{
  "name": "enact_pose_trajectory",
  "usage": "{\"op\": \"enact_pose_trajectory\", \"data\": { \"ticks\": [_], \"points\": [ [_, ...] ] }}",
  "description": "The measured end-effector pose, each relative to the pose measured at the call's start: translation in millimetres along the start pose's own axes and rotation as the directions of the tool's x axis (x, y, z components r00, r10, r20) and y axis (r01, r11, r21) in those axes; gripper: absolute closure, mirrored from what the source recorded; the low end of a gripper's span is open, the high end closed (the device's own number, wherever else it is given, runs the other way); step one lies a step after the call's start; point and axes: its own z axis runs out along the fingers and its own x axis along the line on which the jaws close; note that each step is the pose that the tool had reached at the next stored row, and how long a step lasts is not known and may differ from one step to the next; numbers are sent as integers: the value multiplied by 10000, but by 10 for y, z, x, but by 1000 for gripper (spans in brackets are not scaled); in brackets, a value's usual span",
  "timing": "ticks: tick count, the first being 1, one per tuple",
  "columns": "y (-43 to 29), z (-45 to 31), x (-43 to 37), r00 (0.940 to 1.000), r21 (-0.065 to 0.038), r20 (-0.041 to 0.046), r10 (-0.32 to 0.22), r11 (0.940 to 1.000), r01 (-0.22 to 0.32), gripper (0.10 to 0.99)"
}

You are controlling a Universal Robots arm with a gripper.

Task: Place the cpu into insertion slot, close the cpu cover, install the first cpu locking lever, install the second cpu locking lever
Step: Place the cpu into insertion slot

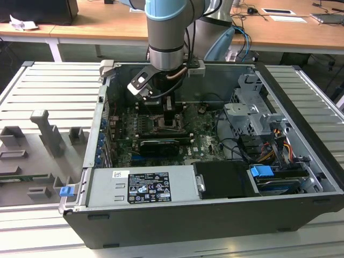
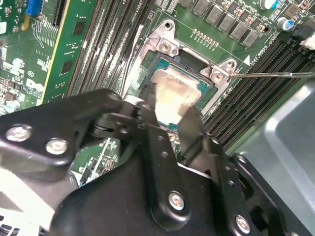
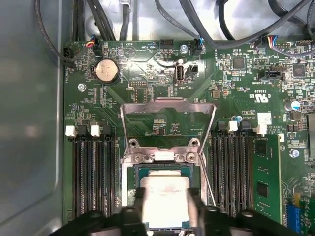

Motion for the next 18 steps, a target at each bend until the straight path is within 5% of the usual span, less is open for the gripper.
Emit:
{"op": "enact_pose_trajectory", "data": {
  "ticks": [1,4,6,18],
  "points": [
    [0,-2,0,10000,1,1,0,10000,0,690],
    [1,-15,0,10000,0,2,0,10000,0,929],
    [2,-21,0,10000,1,3,0,10000,0,980],
    [3,-39,-1,10000,1,4,0,10000,0,980]
  ]
}}
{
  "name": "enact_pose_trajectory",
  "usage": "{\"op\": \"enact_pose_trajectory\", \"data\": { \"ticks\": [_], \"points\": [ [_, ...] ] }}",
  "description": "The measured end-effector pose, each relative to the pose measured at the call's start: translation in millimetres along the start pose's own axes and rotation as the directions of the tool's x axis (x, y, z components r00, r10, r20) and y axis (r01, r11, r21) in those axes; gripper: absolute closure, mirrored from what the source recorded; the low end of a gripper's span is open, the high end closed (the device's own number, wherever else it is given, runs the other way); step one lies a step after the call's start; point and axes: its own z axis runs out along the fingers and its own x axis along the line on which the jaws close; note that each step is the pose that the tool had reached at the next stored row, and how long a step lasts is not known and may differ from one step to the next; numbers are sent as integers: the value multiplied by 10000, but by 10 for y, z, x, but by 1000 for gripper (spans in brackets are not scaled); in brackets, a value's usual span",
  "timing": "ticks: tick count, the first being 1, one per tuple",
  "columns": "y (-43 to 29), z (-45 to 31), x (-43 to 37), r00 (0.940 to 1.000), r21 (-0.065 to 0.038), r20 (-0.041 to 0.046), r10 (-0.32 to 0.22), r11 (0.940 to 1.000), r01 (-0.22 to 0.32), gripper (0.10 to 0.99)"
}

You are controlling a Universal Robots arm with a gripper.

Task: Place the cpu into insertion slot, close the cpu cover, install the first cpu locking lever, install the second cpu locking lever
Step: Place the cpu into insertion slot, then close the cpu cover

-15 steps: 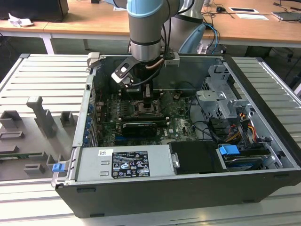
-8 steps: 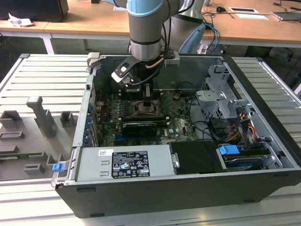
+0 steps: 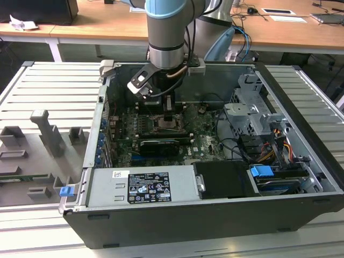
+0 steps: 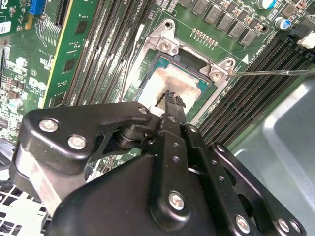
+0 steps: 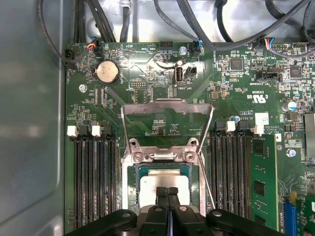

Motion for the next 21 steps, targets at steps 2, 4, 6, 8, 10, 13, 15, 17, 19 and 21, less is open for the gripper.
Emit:
{"op": "enact_pose_trajectory", "data": {
  "ticks": [2,4,6,8,10,13,15,17,19,21],
  "points": [
    [1,-7,0,10000,0,-1,0,10000,0,980],
    [1,-14,0,10000,-1,-1,0,10000,0,980],
    [9,-15,0,10000,0,-1,0,10000,0,980],
    [46,-13,0,10000,9,0,-1,10000,1,980],
    [47,-27,0,10000,10,0,-1,10000,1,980],
    [51,-75,0,10000,10,0,0,10000,0,980],
    [52,-94,-1,10000,9,-1,0,10000,0,980],
    [55,-96,0,10000,8,-2,0,10000,0,980],
    [69,-99,0,10000,22,1,0,10000,0,980],
    [71,-120,-1,10000,27,6,-1,10000,1,980]
  ]
}}
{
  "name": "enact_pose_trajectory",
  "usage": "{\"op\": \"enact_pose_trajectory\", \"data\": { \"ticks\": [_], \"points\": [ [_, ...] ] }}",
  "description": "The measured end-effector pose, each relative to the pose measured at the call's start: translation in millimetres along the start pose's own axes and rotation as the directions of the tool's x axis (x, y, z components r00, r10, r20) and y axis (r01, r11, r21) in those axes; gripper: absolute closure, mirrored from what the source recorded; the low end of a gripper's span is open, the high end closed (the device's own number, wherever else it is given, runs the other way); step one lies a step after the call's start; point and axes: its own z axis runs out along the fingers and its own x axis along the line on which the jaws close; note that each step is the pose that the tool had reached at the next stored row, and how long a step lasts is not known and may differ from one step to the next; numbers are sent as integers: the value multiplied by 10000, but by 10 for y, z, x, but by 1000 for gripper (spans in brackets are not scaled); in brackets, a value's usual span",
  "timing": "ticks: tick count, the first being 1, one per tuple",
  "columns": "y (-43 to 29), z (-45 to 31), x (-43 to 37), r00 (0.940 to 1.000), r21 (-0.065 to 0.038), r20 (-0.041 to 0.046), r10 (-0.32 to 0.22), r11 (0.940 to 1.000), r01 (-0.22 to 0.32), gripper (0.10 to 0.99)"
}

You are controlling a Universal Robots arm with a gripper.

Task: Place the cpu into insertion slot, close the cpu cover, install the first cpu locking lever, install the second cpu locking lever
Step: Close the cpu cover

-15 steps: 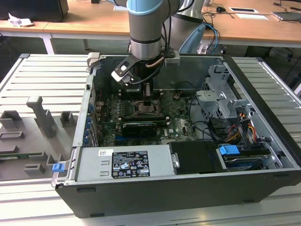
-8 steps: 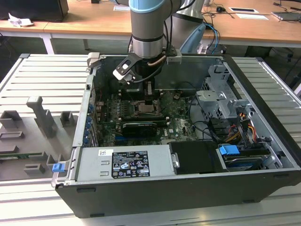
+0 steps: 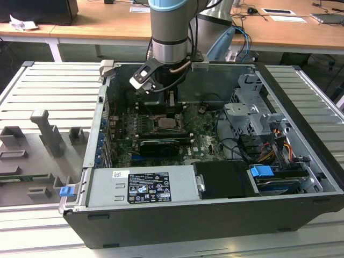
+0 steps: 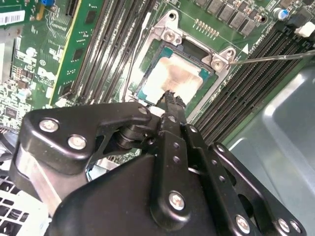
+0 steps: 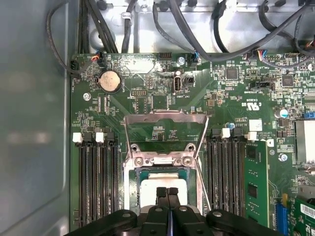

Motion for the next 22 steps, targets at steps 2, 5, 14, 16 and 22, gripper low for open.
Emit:
{"op": "enact_pose_trajectory", "data": {
  "ticks": [2,5,14,16,22],
  "points": [
    [1,-12,0,10000,0,0,0,10000,0,980],
    [3,-48,-1,10000,1,1,0,10000,0,980],
    [18,-109,-2,10000,1,4,3,10000,-3,980],
    [23,-171,-3,10000,0,4,2,10000,-2,980],
    [32,-300,-5,10000,0,12,1,10000,-1,980]
  ]
}}
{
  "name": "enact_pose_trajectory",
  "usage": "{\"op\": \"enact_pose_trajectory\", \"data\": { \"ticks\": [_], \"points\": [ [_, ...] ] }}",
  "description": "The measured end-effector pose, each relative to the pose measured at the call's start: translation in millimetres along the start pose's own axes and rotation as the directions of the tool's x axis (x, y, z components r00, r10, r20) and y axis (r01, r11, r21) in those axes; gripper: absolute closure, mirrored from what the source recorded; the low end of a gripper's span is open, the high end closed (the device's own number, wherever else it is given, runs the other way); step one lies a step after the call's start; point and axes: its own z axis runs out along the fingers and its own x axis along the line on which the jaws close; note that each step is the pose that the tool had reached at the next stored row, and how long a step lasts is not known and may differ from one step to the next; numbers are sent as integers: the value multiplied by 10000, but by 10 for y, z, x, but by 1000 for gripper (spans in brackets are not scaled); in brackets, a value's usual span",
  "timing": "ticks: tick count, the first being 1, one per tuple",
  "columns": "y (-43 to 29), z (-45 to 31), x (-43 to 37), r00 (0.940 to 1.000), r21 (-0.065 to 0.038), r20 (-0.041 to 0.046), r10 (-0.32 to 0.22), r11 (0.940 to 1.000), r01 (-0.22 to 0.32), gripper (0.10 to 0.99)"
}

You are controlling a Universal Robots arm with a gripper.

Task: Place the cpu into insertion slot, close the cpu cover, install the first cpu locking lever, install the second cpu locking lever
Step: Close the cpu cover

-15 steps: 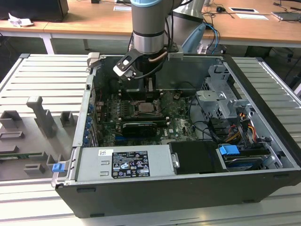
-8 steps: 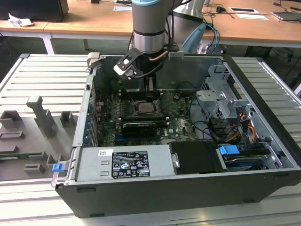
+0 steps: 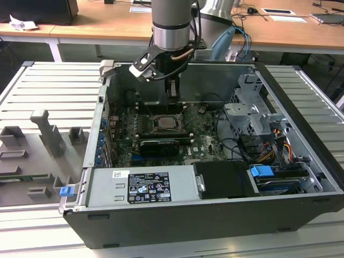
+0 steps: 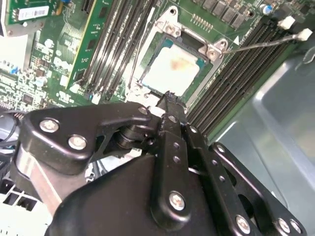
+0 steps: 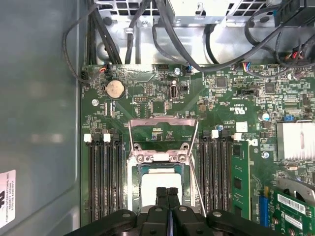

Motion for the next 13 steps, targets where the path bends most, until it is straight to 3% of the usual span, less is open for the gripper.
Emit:
{"op": "enact_pose_trajectory", "data": {
  "ticks": [6,9,13],
  "points": [
    [10,-46,-1,10000,-2,0,-1,10000,1,980],
    [79,-49,0,10000,1,3,0,10000,0,980],
    [103,-120,0,10000,-1,-1,0,10000,0,980]
  ]
}}
